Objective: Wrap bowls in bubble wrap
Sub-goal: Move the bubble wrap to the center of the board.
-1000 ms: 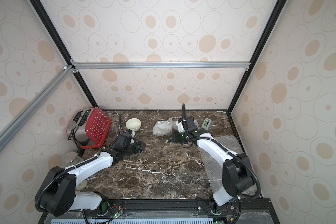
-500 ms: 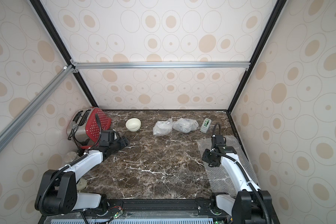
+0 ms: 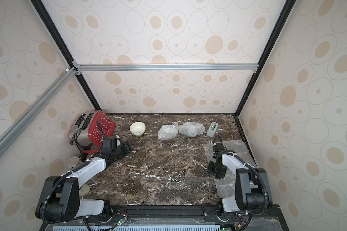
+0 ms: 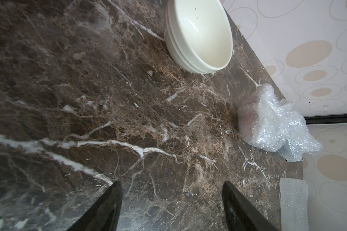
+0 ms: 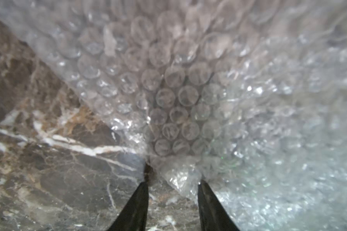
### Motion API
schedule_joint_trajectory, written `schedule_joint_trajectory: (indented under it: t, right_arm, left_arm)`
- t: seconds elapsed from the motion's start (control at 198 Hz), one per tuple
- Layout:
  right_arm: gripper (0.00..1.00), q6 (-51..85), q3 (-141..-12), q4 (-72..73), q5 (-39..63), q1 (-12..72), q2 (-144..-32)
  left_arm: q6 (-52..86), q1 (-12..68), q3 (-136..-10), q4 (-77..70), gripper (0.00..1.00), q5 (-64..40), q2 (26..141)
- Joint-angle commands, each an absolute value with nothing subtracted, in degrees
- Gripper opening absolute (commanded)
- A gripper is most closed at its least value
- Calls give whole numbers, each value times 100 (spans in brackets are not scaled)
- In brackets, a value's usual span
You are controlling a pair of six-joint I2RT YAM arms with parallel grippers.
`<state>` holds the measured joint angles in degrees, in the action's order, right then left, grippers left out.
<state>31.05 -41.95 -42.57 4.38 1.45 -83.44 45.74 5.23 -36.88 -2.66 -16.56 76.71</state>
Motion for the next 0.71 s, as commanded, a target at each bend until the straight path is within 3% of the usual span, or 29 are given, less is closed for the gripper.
schedule_joint_trajectory:
  t: [0.0, 0.076, 0.187, 0.465, 0.703]
  right_arm:
    - [28, 3054, -4109, -3956, 328, 191, -8886]
    - [9, 3032, -4172, -3980, 294, 234, -8913]
    - [0, 3028, -4222, -4002, 245, 400, -8814]
    - [0, 3775, -4889, -3923, 766, 1940, -8680]
    - [0, 4846, -5555, -2791, 1028, 3391, -9491]
  left_arm:
    - [4665, 510, -3664, -455, 77, -1720, 7476]
    - [4652, 506, -3662, -484, 77, -1736, 7438]
    - [4624, 510, -3690, -475, 77, -1777, 7436]
    - [4649, 510, -3665, -578, 77, -1888, 7447]
    - [4714, 512, -3625, -651, 77, -1999, 7388]
